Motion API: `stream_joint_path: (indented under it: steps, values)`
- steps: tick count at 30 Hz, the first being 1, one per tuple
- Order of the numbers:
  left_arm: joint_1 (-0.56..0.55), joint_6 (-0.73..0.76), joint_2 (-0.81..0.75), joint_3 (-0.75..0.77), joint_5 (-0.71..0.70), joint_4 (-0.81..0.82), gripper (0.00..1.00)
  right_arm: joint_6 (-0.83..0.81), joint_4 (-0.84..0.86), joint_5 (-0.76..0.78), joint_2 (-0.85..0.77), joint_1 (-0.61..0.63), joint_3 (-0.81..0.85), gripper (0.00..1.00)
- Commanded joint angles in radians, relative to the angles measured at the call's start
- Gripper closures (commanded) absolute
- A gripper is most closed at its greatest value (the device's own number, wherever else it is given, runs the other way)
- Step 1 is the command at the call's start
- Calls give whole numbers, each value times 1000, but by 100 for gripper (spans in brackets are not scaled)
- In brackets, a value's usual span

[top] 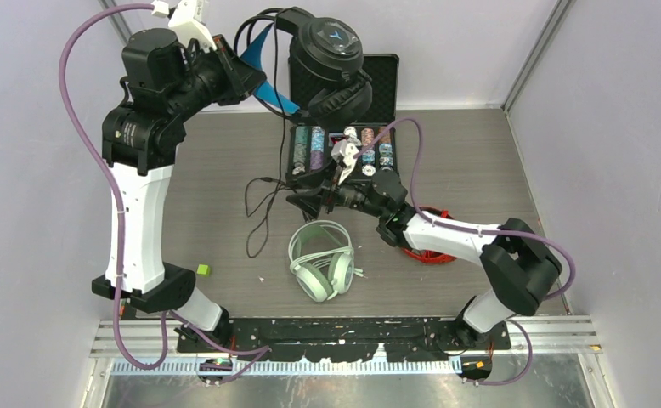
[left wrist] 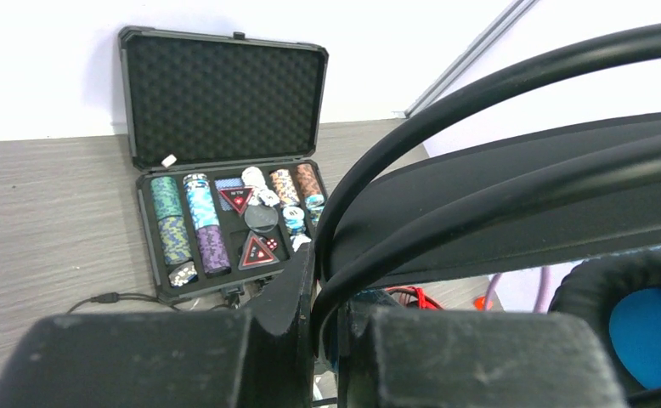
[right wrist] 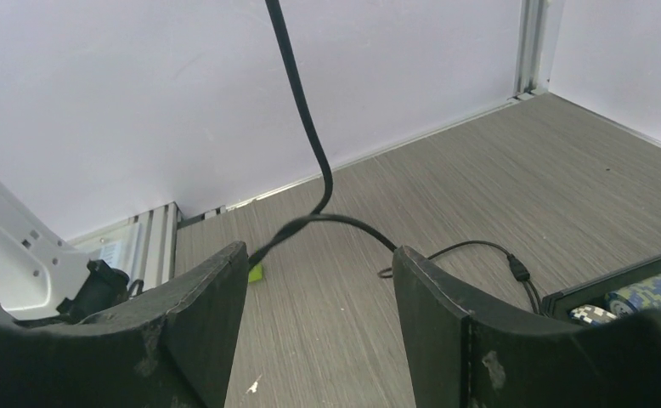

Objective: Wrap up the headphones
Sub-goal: Wrap the headphones cable around the headphones.

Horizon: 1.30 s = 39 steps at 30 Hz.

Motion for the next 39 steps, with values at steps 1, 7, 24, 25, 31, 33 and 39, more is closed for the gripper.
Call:
stream_joint_path:
  steps: [1, 7, 24, 25, 31, 33, 39]
  values:
    - [12, -80, -30, 33, 54, 116, 100, -35, 100, -33, 39, 5, 66, 33]
    - [24, -87, -25, 37, 78, 122, 100, -141, 112, -86, 35, -15, 44, 33]
    - [31, -123, -35, 33, 117, 144, 100, -333, 102, -178, 247, -31, 213, 31]
    - [31, -125, -35, 32, 118, 145, 100, -331, 114, -166, 264, -31, 228, 31]
    - [66, -123, -35, 21, 125, 154, 100, -280, 146, -152, 335, -32, 301, 66]
    - [163, -169, -34, 2, 169, 182, 100, -276, 177, -111, 326, -34, 262, 95]
    - [472, -522, -81, -208, 439, 533, 100, -18, 274, 72, 257, -177, 61, 100]
